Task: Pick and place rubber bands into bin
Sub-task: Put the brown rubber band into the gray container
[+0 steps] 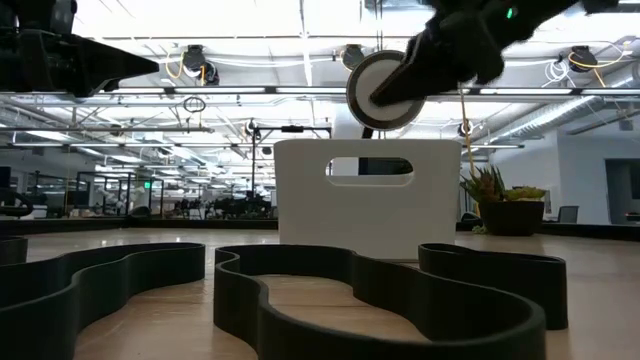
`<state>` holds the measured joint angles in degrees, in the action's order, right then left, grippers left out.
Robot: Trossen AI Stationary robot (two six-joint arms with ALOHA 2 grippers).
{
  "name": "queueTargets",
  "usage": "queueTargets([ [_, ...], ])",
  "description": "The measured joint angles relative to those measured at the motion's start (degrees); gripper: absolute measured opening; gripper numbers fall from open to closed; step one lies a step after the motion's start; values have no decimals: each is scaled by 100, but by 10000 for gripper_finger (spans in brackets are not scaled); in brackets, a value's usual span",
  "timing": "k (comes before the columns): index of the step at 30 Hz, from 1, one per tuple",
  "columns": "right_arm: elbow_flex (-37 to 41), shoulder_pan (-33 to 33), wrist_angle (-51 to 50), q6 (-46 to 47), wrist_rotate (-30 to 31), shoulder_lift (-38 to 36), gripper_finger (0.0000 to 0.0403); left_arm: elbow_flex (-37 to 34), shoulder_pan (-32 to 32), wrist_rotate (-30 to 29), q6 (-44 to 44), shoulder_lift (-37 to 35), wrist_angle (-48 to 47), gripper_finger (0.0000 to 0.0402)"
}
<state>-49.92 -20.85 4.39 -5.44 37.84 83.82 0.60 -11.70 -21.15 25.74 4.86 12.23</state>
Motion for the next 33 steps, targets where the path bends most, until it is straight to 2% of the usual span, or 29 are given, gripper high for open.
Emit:
queueTargets([
  [5,1,-433,-503,24,443,-860,175,2,-2,-43,-1,0,-11,47],
  [11,-1,-1064,-920,421,416,-1907,161,0,-2,-247,-17,-2,-14,47],
  [16,-1,-1616,-1683,1146,403,-2447,146,1,-2,-293,-55,-1,-12,47],
  [22,4,-2173,-2778,2101,392,-2518,106,2,-2,-293,-55,-2,-11,47],
  [29,477,-2486,-2910,2606,347,-2398,10,1,-2,-297,-53,-2,-9,47],
  [33,771,-2493,-2854,2884,153,-2388,15,0,-2,-298,-53,-2,-9,47],
])
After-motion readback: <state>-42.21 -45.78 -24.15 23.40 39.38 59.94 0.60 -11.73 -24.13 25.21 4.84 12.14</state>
